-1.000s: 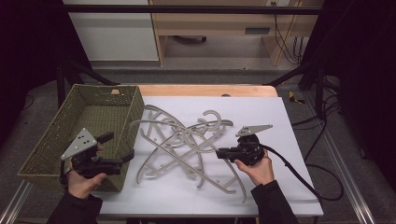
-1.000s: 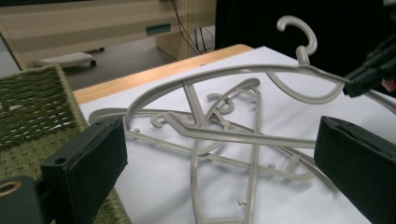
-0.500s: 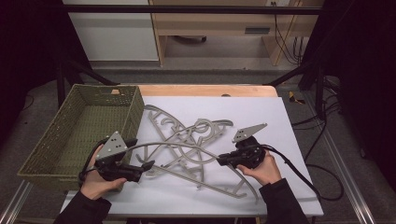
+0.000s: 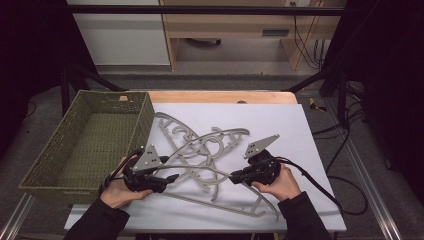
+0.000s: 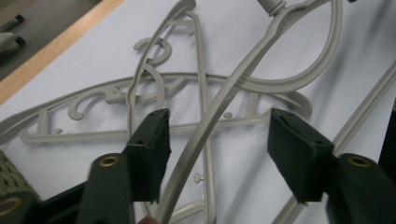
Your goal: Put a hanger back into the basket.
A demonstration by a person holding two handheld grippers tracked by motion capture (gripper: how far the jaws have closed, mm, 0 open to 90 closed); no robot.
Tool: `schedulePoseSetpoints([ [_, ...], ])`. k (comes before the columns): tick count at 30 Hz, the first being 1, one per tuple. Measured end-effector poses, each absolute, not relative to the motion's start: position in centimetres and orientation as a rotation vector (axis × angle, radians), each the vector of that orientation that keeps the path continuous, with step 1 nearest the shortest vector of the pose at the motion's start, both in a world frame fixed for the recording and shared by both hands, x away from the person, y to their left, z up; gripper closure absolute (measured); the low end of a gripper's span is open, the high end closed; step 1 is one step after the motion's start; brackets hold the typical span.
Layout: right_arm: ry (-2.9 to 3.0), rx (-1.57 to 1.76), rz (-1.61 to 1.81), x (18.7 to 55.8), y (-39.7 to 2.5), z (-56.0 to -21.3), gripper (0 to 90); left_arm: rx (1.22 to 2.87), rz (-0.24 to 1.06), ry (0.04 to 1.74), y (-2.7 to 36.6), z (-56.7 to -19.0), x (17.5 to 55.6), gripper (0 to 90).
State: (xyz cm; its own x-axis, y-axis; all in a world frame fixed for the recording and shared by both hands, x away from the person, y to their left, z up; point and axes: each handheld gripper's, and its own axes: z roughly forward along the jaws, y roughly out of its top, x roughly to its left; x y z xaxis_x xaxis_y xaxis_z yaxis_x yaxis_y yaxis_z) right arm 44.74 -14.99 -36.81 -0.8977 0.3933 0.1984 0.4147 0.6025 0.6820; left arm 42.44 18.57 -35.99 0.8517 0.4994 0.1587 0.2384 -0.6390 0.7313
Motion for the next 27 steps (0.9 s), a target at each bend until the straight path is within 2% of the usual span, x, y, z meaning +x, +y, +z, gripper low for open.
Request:
schedulePoseSetpoints([
  [17,-2.779,-0.619,-1.175,44.3,-14.5,-37.0,82.5,2.444,0.515,0.426,16.7,-37.7,42.6,70.4],
  [27,-2.792,-0.626,-1.178,44.6,-14.5,-37.1,79.8,2.46,0.525,0.381,16.9,-37.8,41.9,75.0],
])
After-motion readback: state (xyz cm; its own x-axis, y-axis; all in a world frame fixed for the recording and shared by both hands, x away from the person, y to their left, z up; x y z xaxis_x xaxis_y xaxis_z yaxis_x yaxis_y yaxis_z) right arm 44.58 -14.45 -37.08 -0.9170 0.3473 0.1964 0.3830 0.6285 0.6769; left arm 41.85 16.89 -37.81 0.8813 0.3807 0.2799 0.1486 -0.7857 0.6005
